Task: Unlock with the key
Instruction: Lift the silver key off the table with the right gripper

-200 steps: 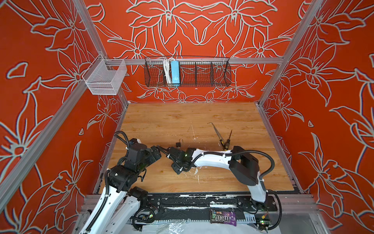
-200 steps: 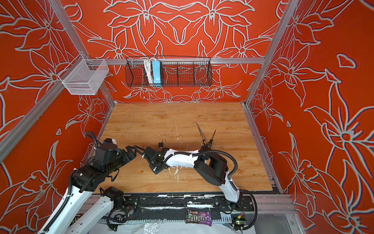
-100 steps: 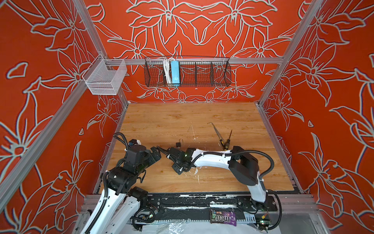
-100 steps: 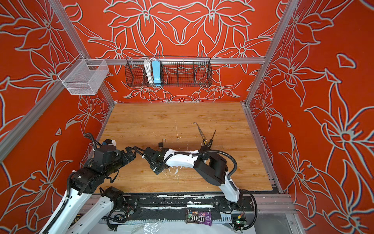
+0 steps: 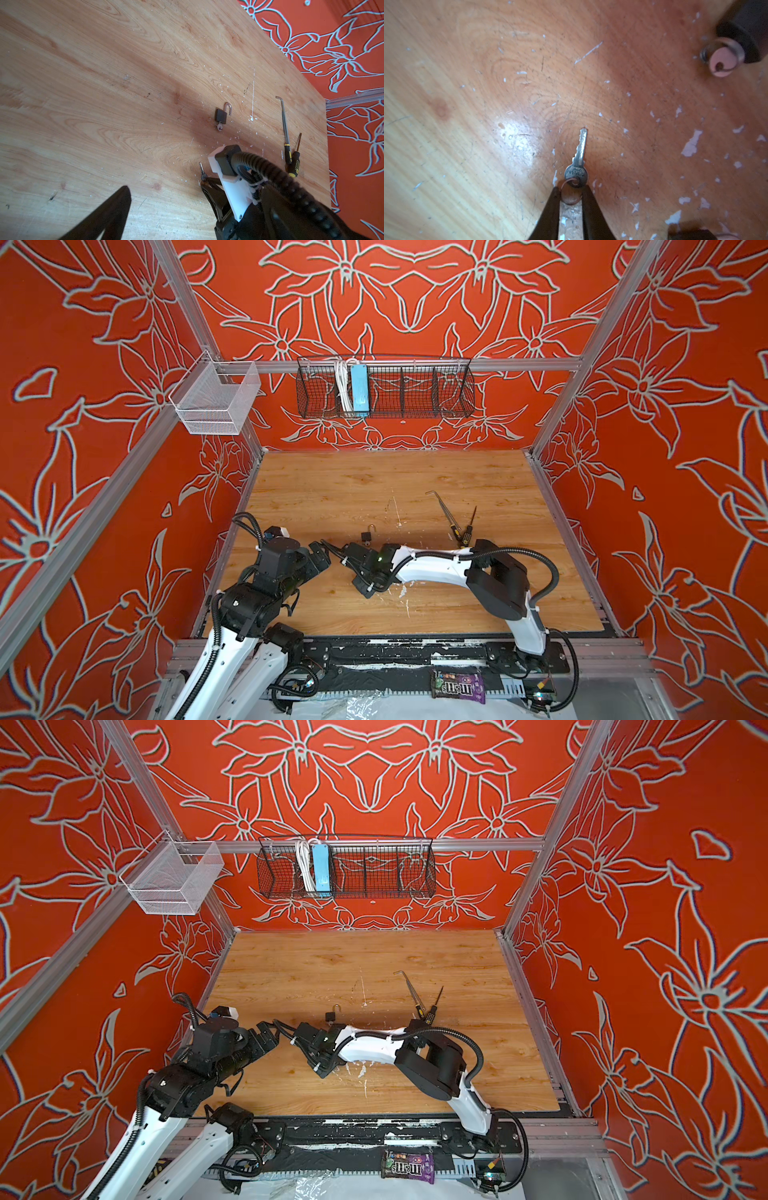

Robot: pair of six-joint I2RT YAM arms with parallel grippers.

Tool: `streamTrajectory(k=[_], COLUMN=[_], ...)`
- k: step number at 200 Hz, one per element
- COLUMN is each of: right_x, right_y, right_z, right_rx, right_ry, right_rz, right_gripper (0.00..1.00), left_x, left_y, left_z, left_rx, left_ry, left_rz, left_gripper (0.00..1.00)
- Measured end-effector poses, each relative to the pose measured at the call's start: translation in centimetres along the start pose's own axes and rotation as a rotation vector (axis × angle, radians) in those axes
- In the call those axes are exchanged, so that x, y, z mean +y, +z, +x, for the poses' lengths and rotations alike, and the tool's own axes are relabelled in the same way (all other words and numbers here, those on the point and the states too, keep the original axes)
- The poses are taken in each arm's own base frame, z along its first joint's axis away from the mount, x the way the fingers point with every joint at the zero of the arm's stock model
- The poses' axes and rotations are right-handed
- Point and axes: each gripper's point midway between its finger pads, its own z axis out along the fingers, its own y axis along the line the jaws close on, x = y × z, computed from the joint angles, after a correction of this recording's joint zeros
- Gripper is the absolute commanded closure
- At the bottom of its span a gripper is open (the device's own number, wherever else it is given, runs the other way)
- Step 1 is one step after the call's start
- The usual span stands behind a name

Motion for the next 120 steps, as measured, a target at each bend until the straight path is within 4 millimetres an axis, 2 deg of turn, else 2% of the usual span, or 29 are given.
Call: streamTrajectory(k=[120], right_x=[-0.54], right_y=[0.10], right_z=[-0.46], right_rx=[-0.011], right_ry=[0.012], right_rz=[-0.001], right_gripper=[0.95], left_x=[-0.22], left_y=[0.34], left_z=[0.33], left_rx=[0.019], left_ry=[-0.011], left_rz=[0.010], left_gripper=[0.02])
